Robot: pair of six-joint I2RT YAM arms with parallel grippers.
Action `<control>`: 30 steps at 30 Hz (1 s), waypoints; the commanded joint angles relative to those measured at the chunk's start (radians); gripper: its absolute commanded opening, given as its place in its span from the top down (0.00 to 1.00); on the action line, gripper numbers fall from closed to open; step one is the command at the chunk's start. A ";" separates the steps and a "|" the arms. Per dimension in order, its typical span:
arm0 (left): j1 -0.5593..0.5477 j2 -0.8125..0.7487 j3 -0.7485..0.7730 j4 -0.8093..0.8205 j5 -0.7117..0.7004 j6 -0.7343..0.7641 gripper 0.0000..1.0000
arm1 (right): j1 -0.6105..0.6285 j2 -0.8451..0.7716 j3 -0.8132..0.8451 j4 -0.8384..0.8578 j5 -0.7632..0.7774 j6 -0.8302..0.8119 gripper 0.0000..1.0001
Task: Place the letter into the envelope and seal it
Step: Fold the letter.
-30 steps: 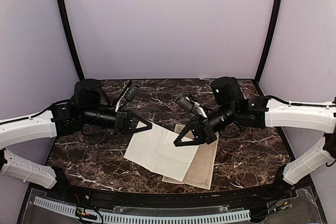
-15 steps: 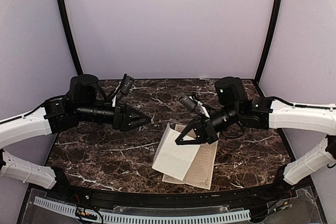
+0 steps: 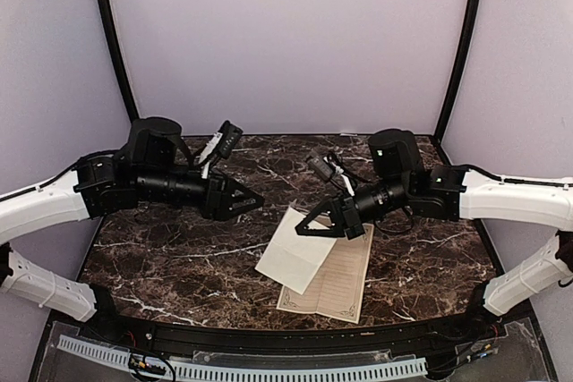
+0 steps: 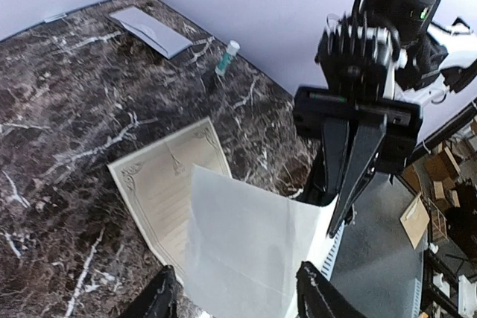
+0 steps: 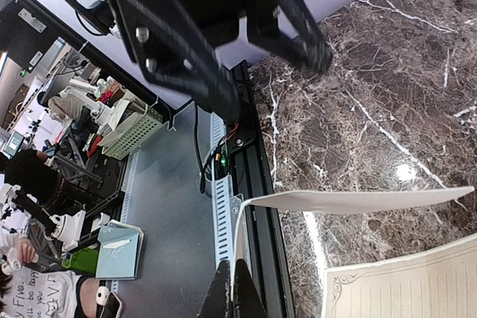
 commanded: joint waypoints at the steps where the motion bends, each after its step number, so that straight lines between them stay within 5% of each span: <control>1: -0.068 0.070 0.028 0.033 0.039 0.001 0.50 | 0.009 -0.010 0.006 0.051 0.036 0.016 1.00; 30: -0.076 0.189 0.013 0.277 0.229 -0.084 0.79 | 0.013 0.008 0.009 0.019 0.016 -0.006 1.00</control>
